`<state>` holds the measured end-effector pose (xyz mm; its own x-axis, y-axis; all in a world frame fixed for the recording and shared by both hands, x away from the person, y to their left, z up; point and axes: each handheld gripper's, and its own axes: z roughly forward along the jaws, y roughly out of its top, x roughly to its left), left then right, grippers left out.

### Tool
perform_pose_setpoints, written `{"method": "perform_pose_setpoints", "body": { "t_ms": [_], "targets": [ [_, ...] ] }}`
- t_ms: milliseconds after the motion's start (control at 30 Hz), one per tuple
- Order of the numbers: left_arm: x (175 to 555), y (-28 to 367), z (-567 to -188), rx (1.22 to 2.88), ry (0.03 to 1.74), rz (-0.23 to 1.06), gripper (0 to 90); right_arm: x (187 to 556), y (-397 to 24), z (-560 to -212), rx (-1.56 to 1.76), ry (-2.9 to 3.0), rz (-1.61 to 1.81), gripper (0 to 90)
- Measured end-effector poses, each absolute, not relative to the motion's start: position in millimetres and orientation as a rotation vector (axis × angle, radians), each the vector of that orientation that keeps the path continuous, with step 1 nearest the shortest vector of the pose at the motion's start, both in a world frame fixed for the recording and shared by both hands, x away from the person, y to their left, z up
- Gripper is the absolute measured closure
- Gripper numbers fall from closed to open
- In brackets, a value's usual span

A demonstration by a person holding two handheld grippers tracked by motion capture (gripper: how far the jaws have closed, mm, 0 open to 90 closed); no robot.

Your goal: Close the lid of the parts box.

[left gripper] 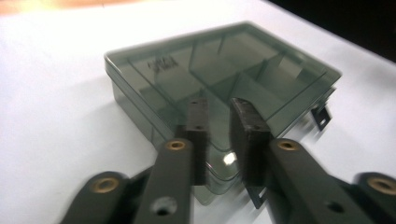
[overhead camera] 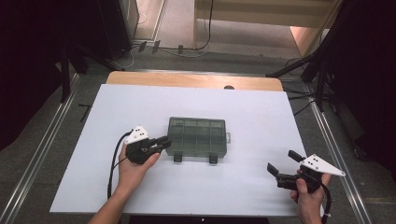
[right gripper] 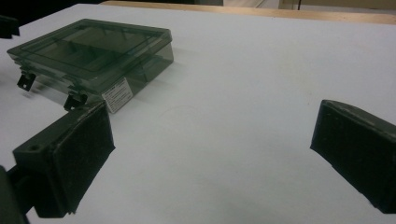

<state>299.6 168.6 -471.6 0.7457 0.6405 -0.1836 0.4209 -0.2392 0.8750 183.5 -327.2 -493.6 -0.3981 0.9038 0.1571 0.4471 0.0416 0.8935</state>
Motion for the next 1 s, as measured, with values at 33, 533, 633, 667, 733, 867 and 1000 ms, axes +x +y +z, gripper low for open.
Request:
{"method": "perform_pose_setpoints", "body": {
  "t_ms": [33,533,633,667,733,867,1000],
  "targets": [
    [299,173,-469,1.862,0.815,0.264,62.9,184,-327,-494,1.36,1.869,1.329,0.0],
    [292,237,-467,1.789,0.869,0.324,0.0,183,-328,-493,1.371,1.863,1.328,0.0],
    [288,246,-468,1.785,0.881,0.338,0.0,183,-329,-492,1.368,1.86,1.326,0.0],
    [287,248,-468,1.796,0.888,0.34,0.0,183,-329,-492,1.363,1.859,1.326,0.0],
    [284,251,-470,1.804,0.889,0.354,0.0,182,-330,-492,1.364,1.857,1.325,0.0],
    [278,258,-471,1.803,0.877,0.359,0.0,182,-331,-491,1.365,1.853,1.324,0.0],
    [274,266,-472,1.801,0.878,0.365,0.0,181,-331,-491,1.362,1.849,1.326,0.0]
  ]
}}
